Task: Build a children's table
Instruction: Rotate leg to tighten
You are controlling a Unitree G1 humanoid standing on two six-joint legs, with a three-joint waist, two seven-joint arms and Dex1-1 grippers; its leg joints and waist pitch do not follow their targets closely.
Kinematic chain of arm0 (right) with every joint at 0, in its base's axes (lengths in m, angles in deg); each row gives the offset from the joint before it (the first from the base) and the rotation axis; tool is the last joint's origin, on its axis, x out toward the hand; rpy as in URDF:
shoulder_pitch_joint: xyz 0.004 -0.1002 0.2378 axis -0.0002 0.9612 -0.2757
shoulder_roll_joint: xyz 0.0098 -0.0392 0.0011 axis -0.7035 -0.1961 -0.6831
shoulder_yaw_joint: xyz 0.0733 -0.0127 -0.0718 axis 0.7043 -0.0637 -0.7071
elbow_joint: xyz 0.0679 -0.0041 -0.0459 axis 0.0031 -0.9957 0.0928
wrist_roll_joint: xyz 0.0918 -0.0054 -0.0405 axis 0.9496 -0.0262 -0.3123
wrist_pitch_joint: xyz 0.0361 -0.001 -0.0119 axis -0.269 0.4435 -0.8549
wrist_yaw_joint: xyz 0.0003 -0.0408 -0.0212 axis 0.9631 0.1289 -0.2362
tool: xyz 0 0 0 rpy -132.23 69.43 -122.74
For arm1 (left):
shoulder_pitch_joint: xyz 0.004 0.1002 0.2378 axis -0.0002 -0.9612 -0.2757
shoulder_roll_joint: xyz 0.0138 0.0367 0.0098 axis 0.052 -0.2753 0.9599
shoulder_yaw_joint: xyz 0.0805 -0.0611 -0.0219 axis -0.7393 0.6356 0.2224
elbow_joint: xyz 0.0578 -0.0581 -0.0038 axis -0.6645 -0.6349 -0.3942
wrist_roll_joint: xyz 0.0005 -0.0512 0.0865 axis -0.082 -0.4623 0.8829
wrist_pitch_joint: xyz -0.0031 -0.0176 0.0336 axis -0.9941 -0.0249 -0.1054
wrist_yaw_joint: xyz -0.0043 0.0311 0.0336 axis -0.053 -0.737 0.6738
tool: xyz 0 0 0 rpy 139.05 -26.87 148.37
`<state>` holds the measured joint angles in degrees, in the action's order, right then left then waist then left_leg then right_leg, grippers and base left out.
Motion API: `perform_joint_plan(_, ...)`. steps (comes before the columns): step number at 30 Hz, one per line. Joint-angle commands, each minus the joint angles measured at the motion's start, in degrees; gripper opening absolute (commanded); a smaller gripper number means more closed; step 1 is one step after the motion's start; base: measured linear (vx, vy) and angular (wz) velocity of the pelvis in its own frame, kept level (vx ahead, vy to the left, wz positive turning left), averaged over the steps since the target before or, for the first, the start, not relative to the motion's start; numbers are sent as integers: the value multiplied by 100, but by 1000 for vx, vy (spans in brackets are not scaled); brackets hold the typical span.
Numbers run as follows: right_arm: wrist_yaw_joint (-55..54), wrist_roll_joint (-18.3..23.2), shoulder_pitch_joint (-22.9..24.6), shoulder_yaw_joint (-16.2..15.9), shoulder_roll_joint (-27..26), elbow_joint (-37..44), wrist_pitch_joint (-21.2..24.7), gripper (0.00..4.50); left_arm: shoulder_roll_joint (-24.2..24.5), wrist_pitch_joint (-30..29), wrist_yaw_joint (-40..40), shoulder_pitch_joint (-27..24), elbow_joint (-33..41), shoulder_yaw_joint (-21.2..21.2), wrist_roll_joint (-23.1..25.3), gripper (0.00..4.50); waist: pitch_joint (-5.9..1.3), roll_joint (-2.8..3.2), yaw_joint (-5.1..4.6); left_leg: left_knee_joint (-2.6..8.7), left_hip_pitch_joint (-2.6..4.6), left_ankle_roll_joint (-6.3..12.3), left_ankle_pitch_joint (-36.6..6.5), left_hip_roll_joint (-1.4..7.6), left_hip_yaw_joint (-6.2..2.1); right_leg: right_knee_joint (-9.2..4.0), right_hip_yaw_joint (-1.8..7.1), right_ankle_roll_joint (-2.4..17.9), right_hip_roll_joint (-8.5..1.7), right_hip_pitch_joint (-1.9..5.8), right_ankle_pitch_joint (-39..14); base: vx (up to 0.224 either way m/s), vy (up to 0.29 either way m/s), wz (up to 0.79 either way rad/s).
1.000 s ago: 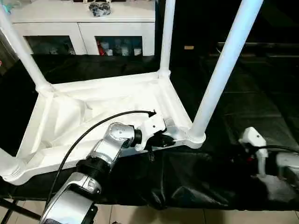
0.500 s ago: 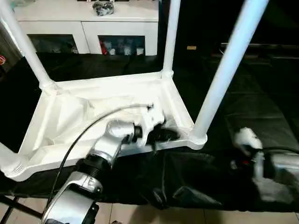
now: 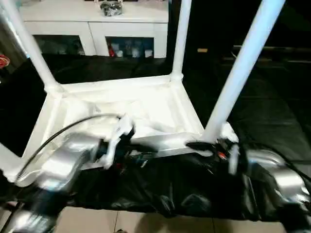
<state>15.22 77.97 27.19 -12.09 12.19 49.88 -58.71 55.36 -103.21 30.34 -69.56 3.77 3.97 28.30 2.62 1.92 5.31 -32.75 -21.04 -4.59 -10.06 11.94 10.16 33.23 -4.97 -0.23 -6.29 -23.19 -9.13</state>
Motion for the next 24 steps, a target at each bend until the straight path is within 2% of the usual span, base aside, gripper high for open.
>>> perform_joint_plan(1,-589,-138,-146,91,-317,-231,-185,327,61,22,-255,-95,192,-10,231,229,-295,-25,-37,424,72,120,-1556,103,13,-350,222,1191,-157,227,-1802,0,0,0)
perform_joint_plan(3,-1025,-203,-239,135,-618,-379,-279,327,85,85,-410,-180,185,-46,353,252,-292,-8,-59,438,75,35,-1643,93,-4,-374,222,1063,-163,236,-1968,0,0,0)
perform_joint_plan(6,-1717,-232,-395,238,-1153,-673,-456,327,103,60,-657,-292,262,-122,480,262,-287,11,-86,462,75,-65,-1729,94,-18,-365,228,1011,-164,219,-1987,0,0,0)
perform_joint_plan(7,-2294,-370,-517,281,-1472,-921,-669,327,132,-46,-807,-374,405,-143,506,265,-286,16,-86,467,73,-74,-1743,90,-24,-366,223,995,-161,225,-1994,0,0,0)
perform_joint_plan(10,-2791,-389,-655,403,-1768,-1157,-791,327,137,-93,-955,-437,490,-115,537,302,-284,47,-122,479,86,-175,-1776,86,-28,-344,230,1034,-144,204,-1805,0,0,0)
perform_joint_plan(12,-3347,-586,-814,471,-1942,-1424,-1104,327,182,-109,-1069,-506,561,-140,597,304,-286,50,-127,472,90,-178,-1716,81,-14,-332,241,1066,-139,199,-1625,0,0,0)
perform_joint_plan(15,-3995,-636,-1087,742,-2053,-1855,-1321,327,239,-45,-1197,-607,579,-222,762,339,-300,40,-153,469,73,-168,-1598,63,-17,-305,236,1055,-125,228,-1500,0,0,0)
perform_joint_plan(16,-4120,-631,-1154,815,-2046,-1951,-1350,327,240,-17,-1249,-622,566,-231,807,345,-302,52,-147,462,95,-167,-1605,68,-11,-307,242,1055,-125,209,-1483,0,0,0)
perform_joint_plan(18,-4242,-665,-1237,884,-2017,-2086,-1462,327,245,13,-1346,-628,548,-250,854,348,-312,61,-142,448,91,-151,-1509,66,-6,-278,245,1089,-111,220,-1254,0,0,0)
perform_joint_plan(19,-4267,-674,-1254,895,-2007,-2114,-1479,327,247,19,-1363,-626,543,-255,863,365,-313,58,-142,447,93,-142,-1474,64,-5,-277,244,1100,-108,223,-1188,0,0,0)
perform_joint_plan(20,-4452,-726,-1387,980,-1923,-2337,-1619,327,268,47,-1484,-613,504,-301,917,365,-326,48,-138,434,81,-119,-1362,60,-2,-249,243,1127,-109,239,-1027,0,0,0)
perform_joint_plan(21,-4539,-717,-1477,1056,-1847,-2493,-1717,327,315,27,-1483,-602,498,-364,925,387,-329,45,-139,425,77,-108,-1308,50,6,-242,240,1161,-108,247,-957,0,0,0)
perform_joint_plan(24,-4674,-746,-1642,1192,-1670,-2783,-1921,327,241,95,-1672,-562,425,-335,995,401,-332,40,-117,408,88,-54,-1287,48,25,-244,245,1184,-106,245,-975,0,0,0)
